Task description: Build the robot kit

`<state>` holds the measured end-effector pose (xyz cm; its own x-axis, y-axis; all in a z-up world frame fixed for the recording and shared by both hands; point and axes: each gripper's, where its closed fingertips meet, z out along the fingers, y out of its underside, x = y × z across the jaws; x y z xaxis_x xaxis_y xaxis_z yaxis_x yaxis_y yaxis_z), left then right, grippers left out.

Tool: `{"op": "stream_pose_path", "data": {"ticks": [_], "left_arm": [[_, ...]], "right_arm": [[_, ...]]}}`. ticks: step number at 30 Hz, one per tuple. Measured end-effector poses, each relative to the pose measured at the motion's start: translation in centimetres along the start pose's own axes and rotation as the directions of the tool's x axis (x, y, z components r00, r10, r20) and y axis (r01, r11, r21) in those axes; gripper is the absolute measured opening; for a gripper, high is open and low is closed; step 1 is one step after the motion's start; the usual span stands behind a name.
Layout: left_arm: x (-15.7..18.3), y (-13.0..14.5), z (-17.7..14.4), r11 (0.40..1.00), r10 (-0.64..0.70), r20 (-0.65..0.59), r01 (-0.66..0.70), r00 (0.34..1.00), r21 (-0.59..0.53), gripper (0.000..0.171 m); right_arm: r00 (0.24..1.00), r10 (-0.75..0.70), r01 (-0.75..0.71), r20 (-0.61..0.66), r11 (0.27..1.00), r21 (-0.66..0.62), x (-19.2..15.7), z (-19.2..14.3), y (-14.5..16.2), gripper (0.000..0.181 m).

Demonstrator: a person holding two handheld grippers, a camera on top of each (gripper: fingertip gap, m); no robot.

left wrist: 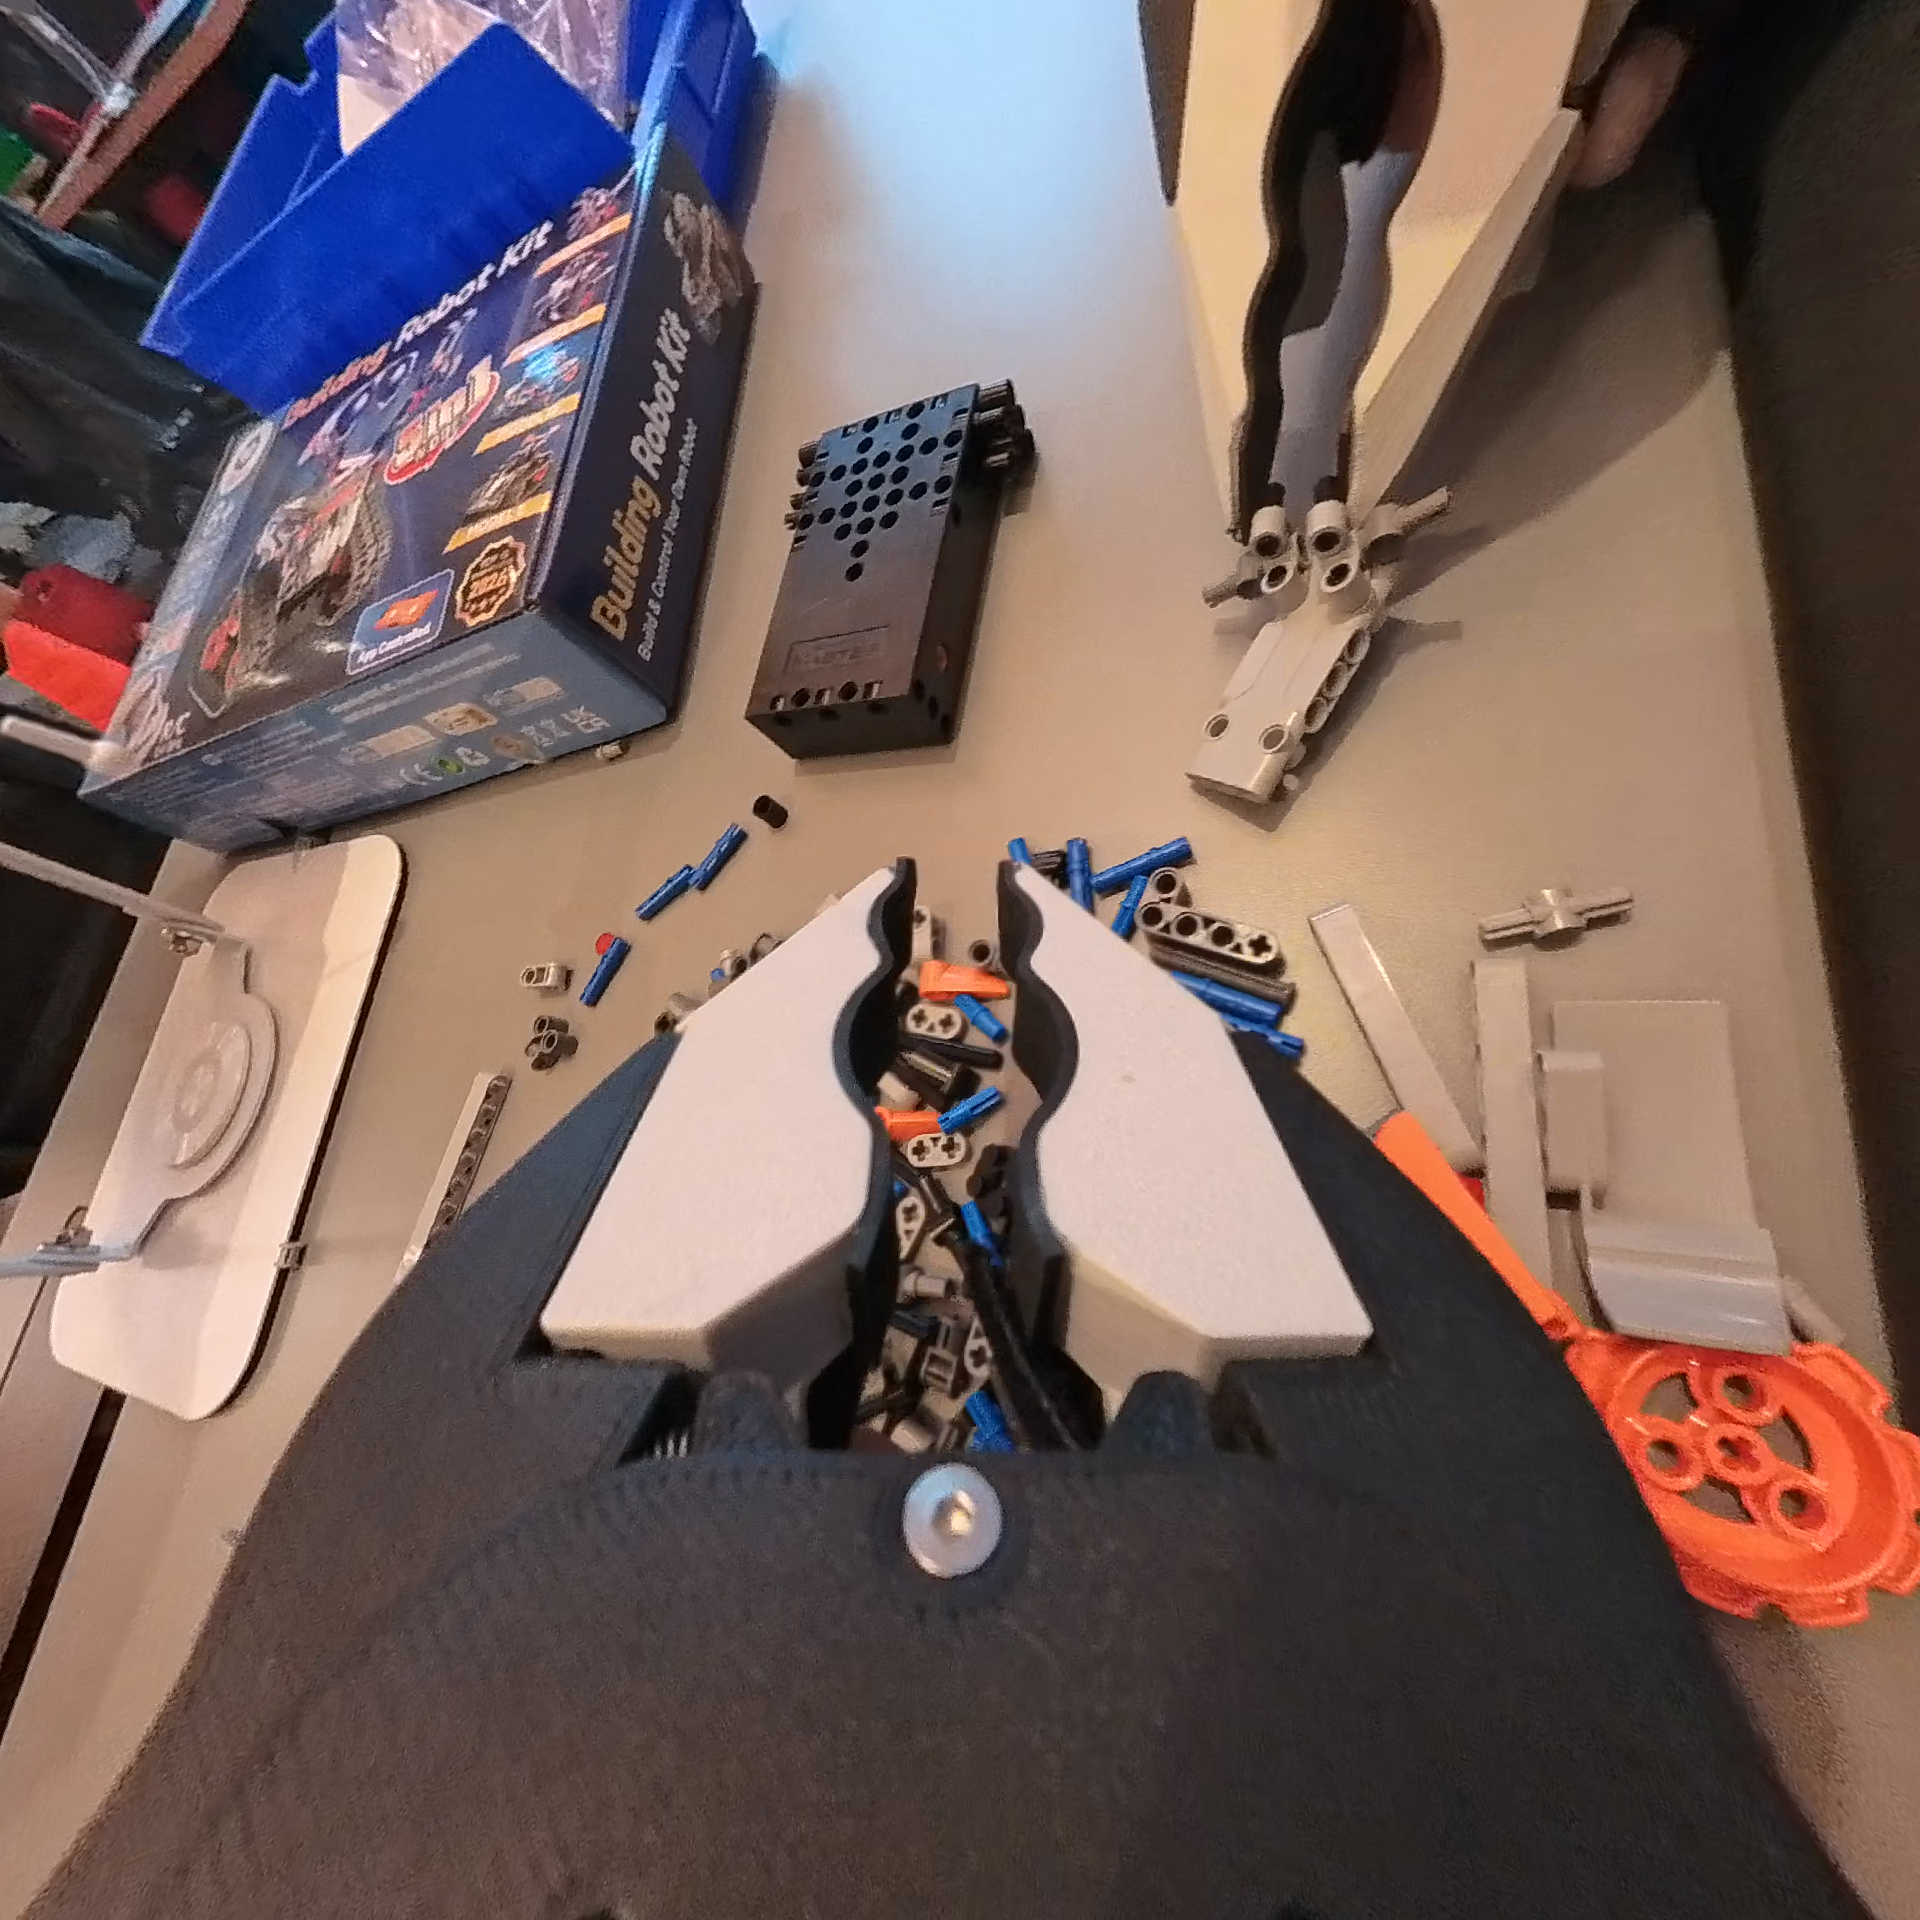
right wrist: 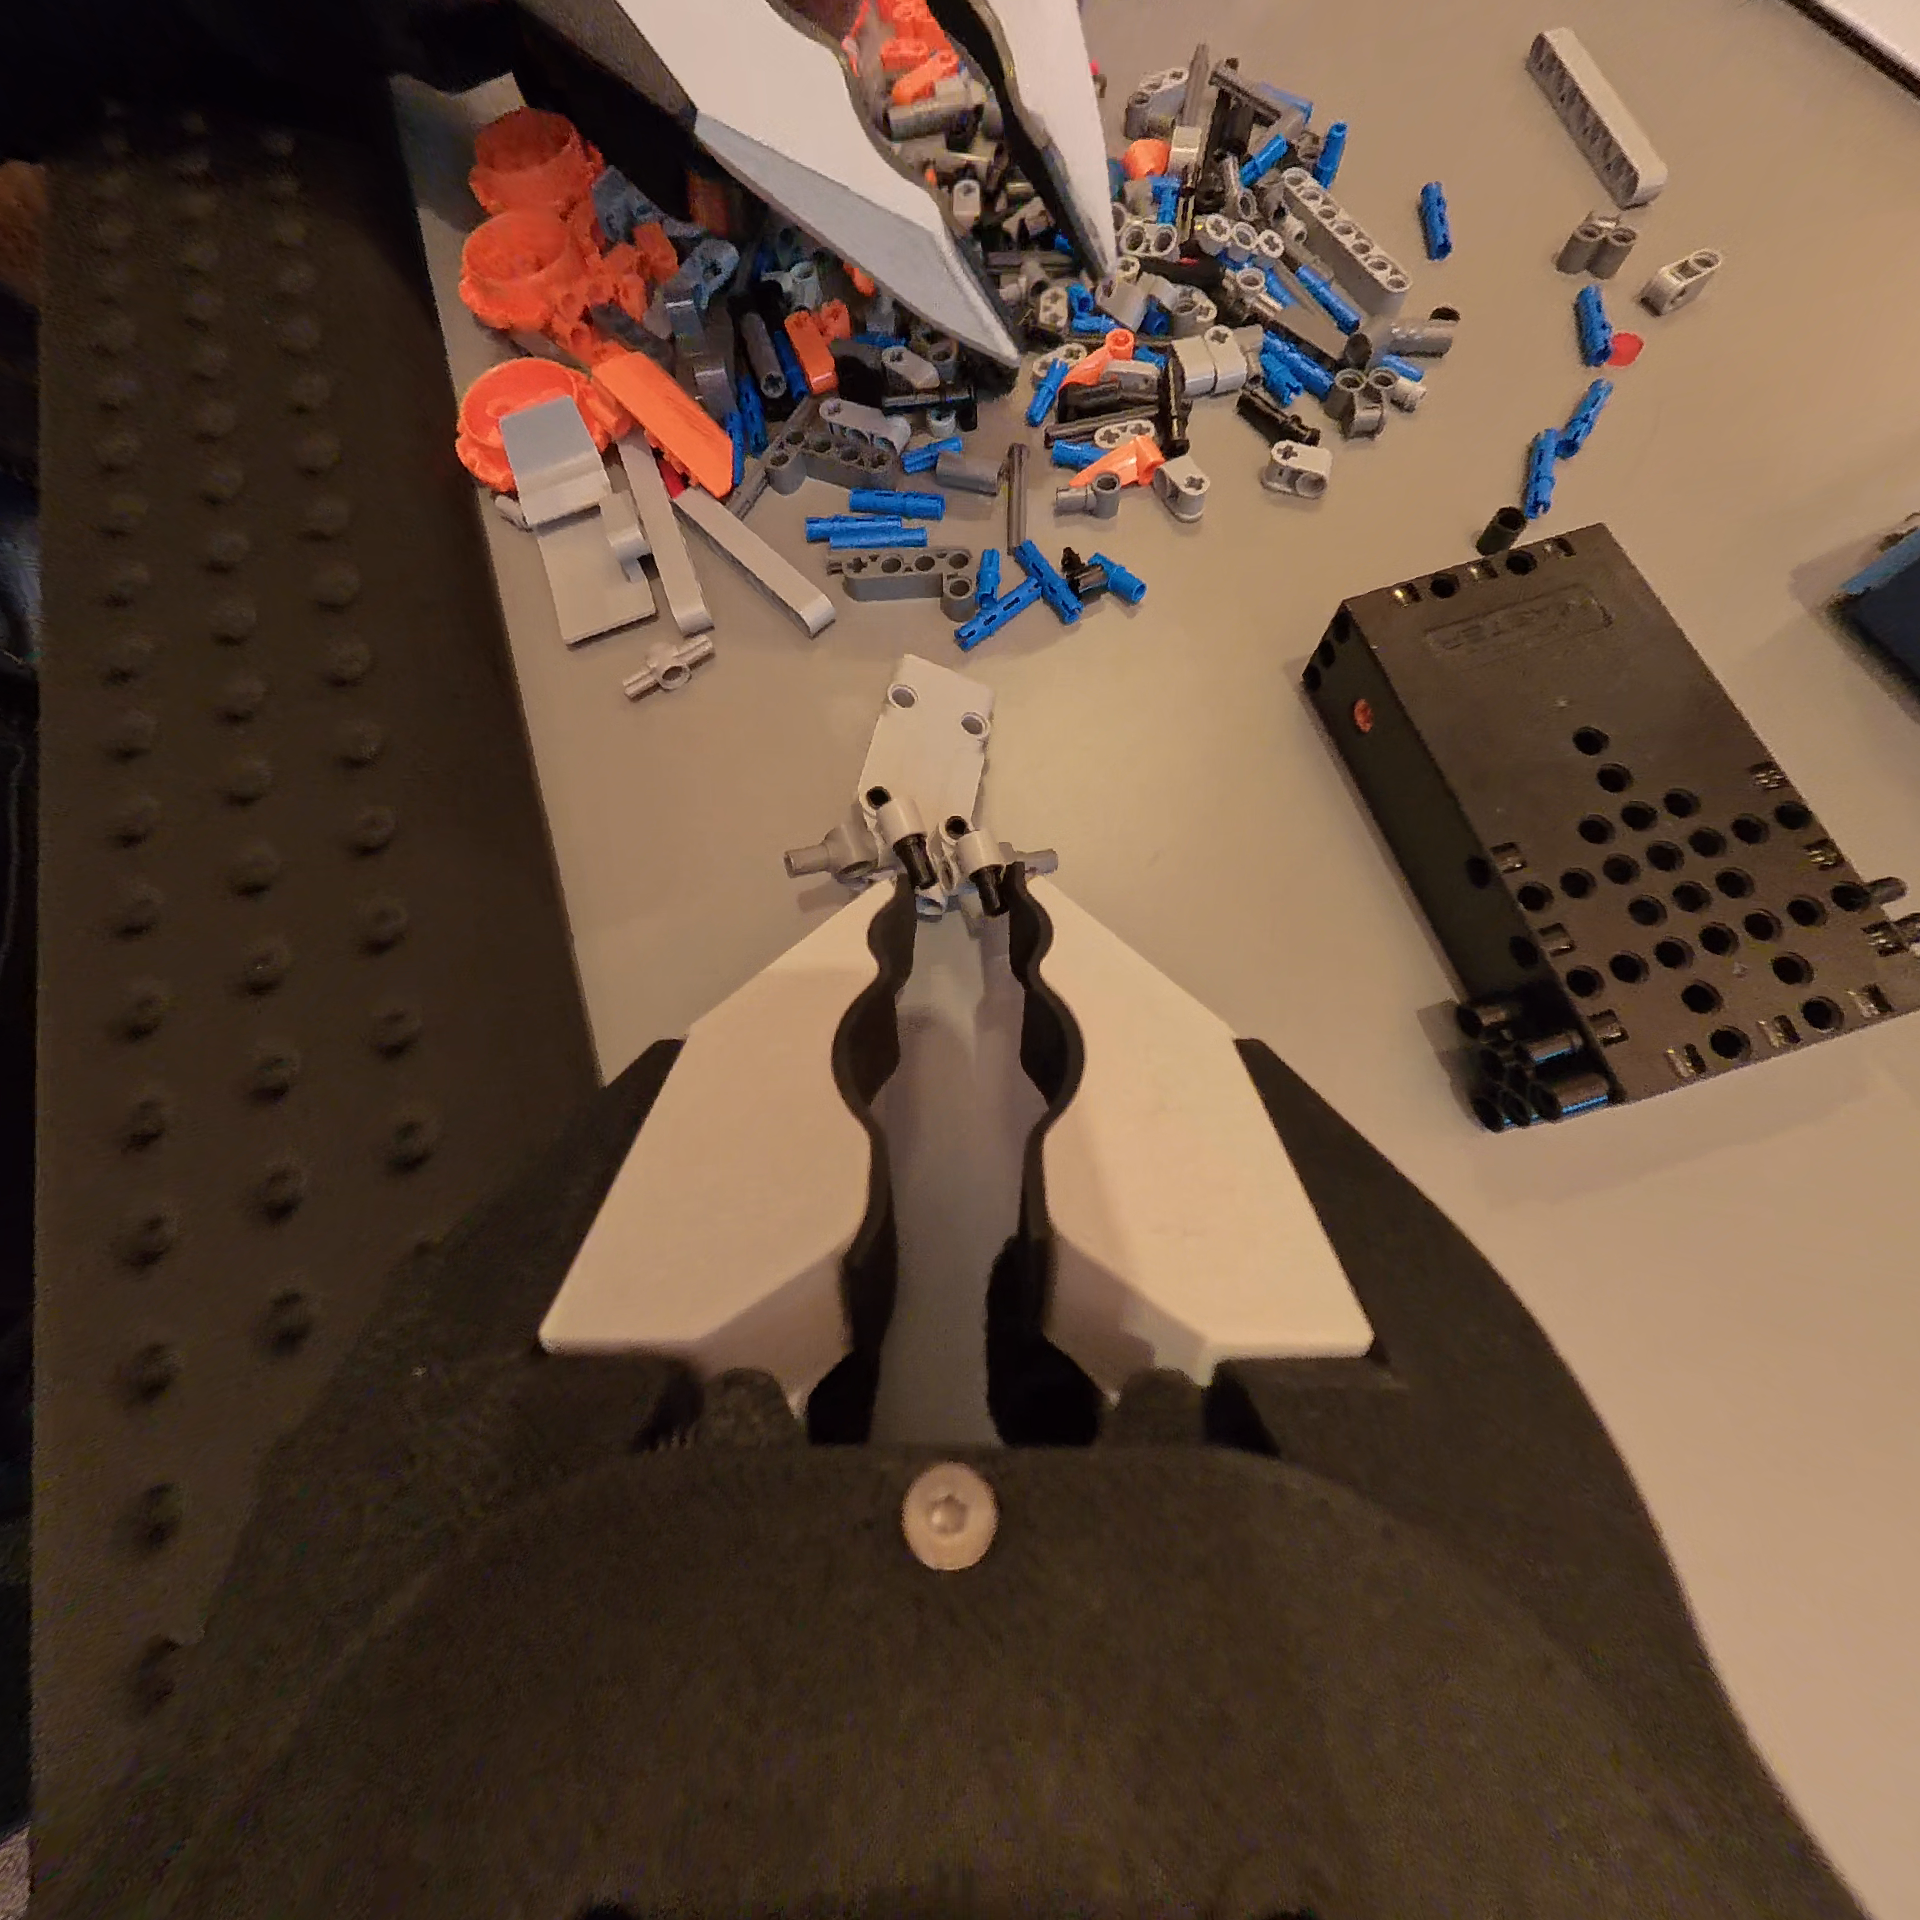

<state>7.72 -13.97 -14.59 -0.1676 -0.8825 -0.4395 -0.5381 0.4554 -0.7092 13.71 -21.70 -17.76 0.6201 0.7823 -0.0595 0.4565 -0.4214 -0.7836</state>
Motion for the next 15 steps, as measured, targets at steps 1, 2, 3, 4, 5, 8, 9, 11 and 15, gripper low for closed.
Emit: {"op": "stream_pose_path", "data": {"ticks": [1, 2, 3, 4, 5, 8, 9, 11, 15], "left_arm": [[0.3, -0.1, 0.1, 1.0, 0.01, -0.006, -0.01, 1.0, -0.001, 0.013], [0.5, -0.1, 0.2, 1.0, 0.019, -0.012, -0.019, 1.0, -0.005, 0.014], [0.7, 0.0, 0.3, 1.0, 0.026, -0.017, -0.027, 0.999, -0.011, 0.014], [0.9, 0.0, 0.5, 0.999, 0.033, -0.022, -0.034, 0.999, -0.015, 0.014], [1.0, 0.0, 0.5, 0.999, 0.039, -0.027, -0.04, 0.999, -0.017, 0.014], [1.5, -0.2, 0.6, 0.998, 0.054, -0.043, -0.055, 0.998, -0.008, 0.014], [1.6, -0.3, 0.6, 0.998, 0.061, -0.045, -0.061, 0.997, -0.006, 0.014], [2.0, -0.5, 0.7, 0.997, 0.076, -0.052, -0.076, 0.996, 0.002, 0.014], [2.9, -1.0, 1.0, 0.994, 0.105, -0.073, -0.104, 0.992, 0.016, 0.017]], "right_arm": [[1.0, -0.003, 0.003, -0.003, 1.0, -0.002, 0.0, 0.0, 0.0, 0.015], [1.0, -0.003, 0.003, -0.004, 1.0, 0.0, 0.0, 0.0, 0.0, 0.015], [1.0, -0.001, 0.001, -0.002, 1.0, 0.001, 0.0, 0.0, 0.0, 0.015], [1.0, -0.002, 0.002, -0.002, 1.0, -0.001, 0.0, 0.0, 0.0, 0.015], [1.0, -0.003, 0.003, -0.004, 1.0, -0.005, 0.1, 0.1, 0.1, 0.015], [1.0, -0.011, 0.011, -0.009, 1.0, -0.013, 0.1, 0.1, 0.2, 0.015], [1.0, -0.014, 0.014, -0.01, 1.0, -0.013, 0.0, 0.1, 0.2, 0.014], [1.0, -0.018, 0.018, -0.011, 1.0, -0.005, 0.0, 0.1, 0.0, 0.013], [1.0, -0.018, 0.018, 0.001, 0.999, 0.031, -0.2, -0.3, -0.6, 0.003]]}}
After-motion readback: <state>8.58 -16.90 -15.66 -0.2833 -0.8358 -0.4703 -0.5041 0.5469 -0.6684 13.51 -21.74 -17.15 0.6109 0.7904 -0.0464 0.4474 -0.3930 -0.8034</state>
